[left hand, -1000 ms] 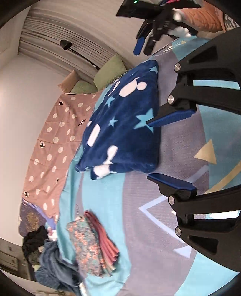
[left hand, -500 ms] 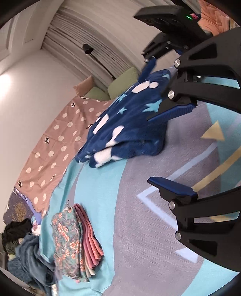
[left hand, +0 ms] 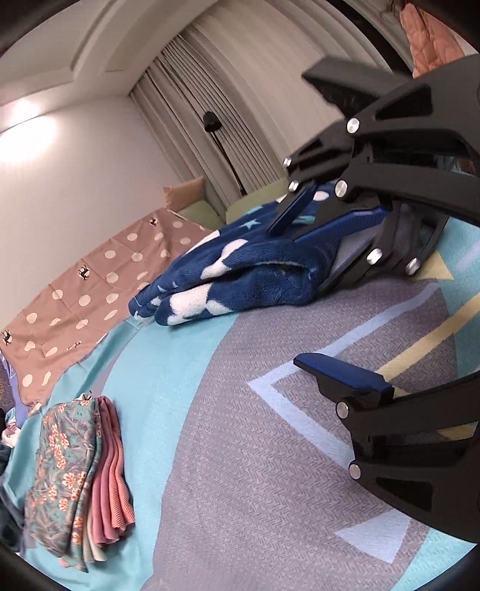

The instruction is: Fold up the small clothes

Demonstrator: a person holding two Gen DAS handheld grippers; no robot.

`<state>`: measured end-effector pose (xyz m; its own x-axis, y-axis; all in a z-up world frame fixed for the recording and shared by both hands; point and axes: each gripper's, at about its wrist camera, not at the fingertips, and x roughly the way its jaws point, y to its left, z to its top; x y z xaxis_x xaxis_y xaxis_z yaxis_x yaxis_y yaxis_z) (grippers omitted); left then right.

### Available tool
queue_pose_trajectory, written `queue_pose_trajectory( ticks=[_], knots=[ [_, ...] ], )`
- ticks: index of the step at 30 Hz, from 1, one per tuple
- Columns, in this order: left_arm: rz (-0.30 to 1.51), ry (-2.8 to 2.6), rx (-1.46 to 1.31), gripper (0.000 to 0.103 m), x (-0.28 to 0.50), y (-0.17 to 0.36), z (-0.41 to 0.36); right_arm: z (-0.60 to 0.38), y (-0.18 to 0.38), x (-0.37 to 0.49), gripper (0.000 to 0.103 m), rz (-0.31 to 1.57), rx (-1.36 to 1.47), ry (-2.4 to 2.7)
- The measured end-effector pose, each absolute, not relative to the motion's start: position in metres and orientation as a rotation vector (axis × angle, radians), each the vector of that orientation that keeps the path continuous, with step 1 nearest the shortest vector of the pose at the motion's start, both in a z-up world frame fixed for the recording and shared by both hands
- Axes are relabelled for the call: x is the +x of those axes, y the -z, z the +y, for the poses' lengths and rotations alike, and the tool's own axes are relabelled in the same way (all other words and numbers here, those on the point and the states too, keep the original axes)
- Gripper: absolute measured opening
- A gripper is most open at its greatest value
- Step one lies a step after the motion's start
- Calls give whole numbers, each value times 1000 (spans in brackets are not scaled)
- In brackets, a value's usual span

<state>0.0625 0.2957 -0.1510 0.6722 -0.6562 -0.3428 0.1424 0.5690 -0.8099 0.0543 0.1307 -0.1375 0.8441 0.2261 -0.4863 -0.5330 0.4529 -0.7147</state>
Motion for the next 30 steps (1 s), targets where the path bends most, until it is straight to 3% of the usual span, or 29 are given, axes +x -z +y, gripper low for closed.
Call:
queue_pose_trajectory(
  ticks=[1,3,5,9,12,15,19,20,22,27,30],
  knots=[
    [688,521,-850,60,64,151,297,133,137,57,44,360,-985,-498],
    [688,528,-859,60,67,150,300,135,133,54,25,364,-965,-524],
    [682,520,-847,60,73,146,303,131,120,51,18,400,-908,-569],
    [656,569,-788,62,100,130,304,125,115,56,17,424,-890,-606],
    [725,631,-807,71,146,130,297,127,119,53,17,420,-895,-595],
    [825,694,-854,71,190,146,283,126,114,55,17,450,-841,-597],
    [805,701,-831,71,232,142,265,126,111,56,17,494,-791,-608],
    [810,686,-848,69,245,143,262,128,113,56,17,496,-798,-609],
    [794,673,-823,26,264,145,255,130,118,54,17,492,-813,-607],
    [725,704,-900,21,252,156,271,115,108,57,17,518,-738,-644],
    [754,662,-875,24,250,158,270,106,107,52,24,516,-734,-655]
  ],
)
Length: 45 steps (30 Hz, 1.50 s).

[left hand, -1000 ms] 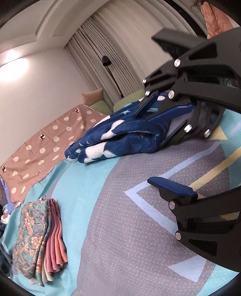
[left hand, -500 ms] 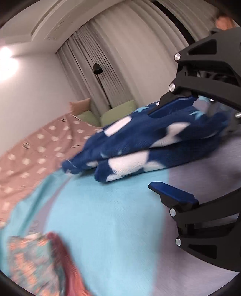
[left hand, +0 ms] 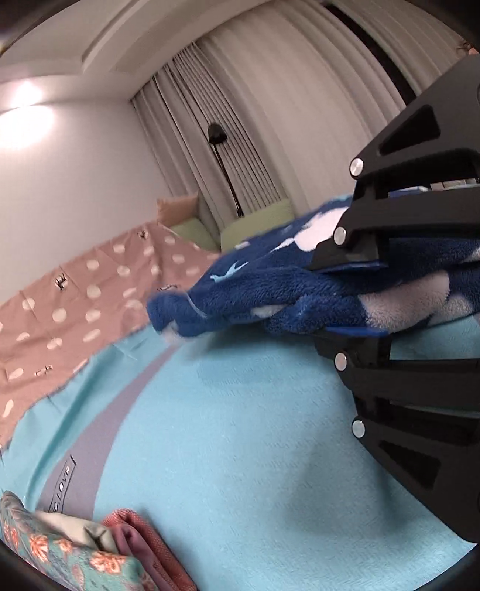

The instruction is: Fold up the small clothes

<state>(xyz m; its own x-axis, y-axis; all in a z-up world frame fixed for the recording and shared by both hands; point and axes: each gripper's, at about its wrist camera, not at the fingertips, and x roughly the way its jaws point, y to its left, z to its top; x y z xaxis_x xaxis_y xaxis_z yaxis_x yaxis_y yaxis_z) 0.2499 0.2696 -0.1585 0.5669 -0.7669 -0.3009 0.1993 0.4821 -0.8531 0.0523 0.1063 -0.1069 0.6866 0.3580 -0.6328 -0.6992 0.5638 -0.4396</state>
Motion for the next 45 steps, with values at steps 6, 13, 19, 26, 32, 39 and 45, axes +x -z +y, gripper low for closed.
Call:
queue_pose_trajectory(
  ticks=[6,13,19,26,32,39,45],
  knots=[
    [743,624,-812,57,247,150,265,70,80,44,35,522,-630,-665],
    [769,564,-705,58,251,148,251,-42,32,107,47,624,-163,-343],
    [786,520,-590,62,251,144,239,-94,95,136,28,866,39,-178],
    [789,509,-576,62,256,144,236,-93,49,145,29,827,66,-203],
    [788,509,-574,62,255,144,236,-96,87,212,33,960,81,-140],
    [787,509,-571,63,255,144,235,-89,19,242,31,794,41,-180],
    [785,506,-563,63,253,142,234,-96,65,367,46,995,-6,-98]
  ],
)
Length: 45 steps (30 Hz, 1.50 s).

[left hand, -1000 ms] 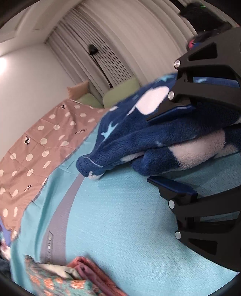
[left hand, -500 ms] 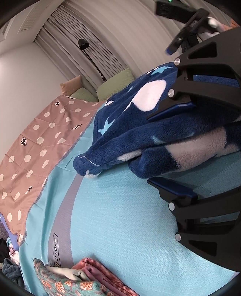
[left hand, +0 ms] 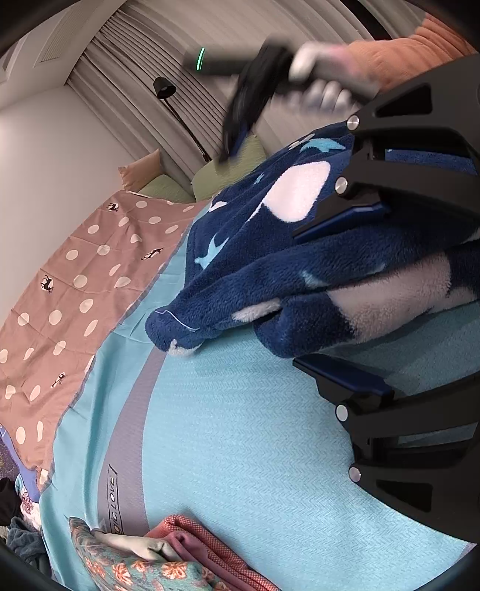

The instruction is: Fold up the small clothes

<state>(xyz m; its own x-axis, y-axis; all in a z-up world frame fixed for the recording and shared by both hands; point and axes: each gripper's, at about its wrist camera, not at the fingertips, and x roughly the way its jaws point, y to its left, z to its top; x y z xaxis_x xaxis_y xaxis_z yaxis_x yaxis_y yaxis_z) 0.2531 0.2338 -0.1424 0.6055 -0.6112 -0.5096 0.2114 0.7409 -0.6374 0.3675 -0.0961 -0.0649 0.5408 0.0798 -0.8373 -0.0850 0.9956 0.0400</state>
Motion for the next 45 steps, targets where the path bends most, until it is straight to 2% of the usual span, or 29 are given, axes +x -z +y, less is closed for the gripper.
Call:
queue_pose_trajectory(
  ticks=[1,2,5,9,11,13,18,21,24,41,44,45],
  knots=[
    [785,506,-563,63,253,143,234,-98,90,381,48,1082,15,-109],
    [785,504,-559,63,253,142,233,-99,92,377,48,1001,16,-122],
    [783,505,-561,63,252,142,233,-91,66,356,47,947,-30,-119],
    [784,511,-570,63,252,143,234,-80,17,253,47,715,-108,-222],
    [784,512,-572,63,252,143,235,-53,13,194,53,627,-213,-303],
    [783,512,-574,63,252,143,235,-15,27,134,69,584,-356,-440],
    [781,519,-586,63,250,143,235,69,80,26,79,474,-690,-611],
    [780,521,-590,63,250,143,236,94,102,20,80,438,-795,-519],
    [777,529,-605,63,249,144,237,108,123,38,80,483,-867,-412],
    [772,544,-638,64,247,147,239,113,124,80,79,482,-792,-397],
    [773,544,-637,64,247,147,239,114,123,77,75,460,-803,-393],
    [773,544,-636,64,247,147,239,116,124,75,70,457,-810,-399]
  ],
)
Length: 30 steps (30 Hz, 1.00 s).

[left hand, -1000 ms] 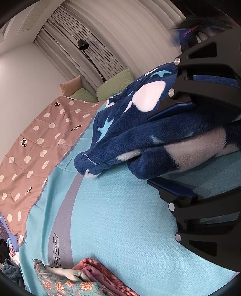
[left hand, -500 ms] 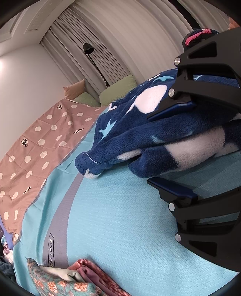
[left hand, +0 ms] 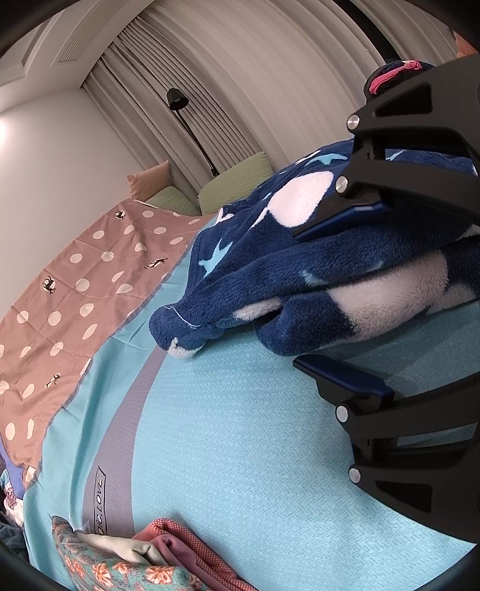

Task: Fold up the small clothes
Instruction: 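Grasp the navy top's other end with the right gripper while the left gripper holds its edge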

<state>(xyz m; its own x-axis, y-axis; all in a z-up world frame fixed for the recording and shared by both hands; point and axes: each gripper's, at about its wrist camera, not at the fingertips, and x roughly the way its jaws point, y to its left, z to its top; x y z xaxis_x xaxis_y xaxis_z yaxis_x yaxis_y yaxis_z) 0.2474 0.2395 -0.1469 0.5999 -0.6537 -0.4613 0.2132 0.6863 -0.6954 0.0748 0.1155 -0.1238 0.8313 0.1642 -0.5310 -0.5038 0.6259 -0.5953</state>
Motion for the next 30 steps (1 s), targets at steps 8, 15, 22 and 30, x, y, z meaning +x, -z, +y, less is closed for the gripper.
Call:
queue_pose_trajectory(
  ticks=[8,15,22,30],
  knots=[
    [780,583,-680,30,247,139,234,93,97,85,33,511,-615,-476],
    [696,635,-655,28,242,68,205,45,40,82,25,460,-351,-489],
    [675,676,-469,28,240,-10,115,-34,-5,79,24,418,-102,-457],
    [757,723,-216,28,267,-49,-31,-162,-16,85,23,436,243,-404]
  ],
)
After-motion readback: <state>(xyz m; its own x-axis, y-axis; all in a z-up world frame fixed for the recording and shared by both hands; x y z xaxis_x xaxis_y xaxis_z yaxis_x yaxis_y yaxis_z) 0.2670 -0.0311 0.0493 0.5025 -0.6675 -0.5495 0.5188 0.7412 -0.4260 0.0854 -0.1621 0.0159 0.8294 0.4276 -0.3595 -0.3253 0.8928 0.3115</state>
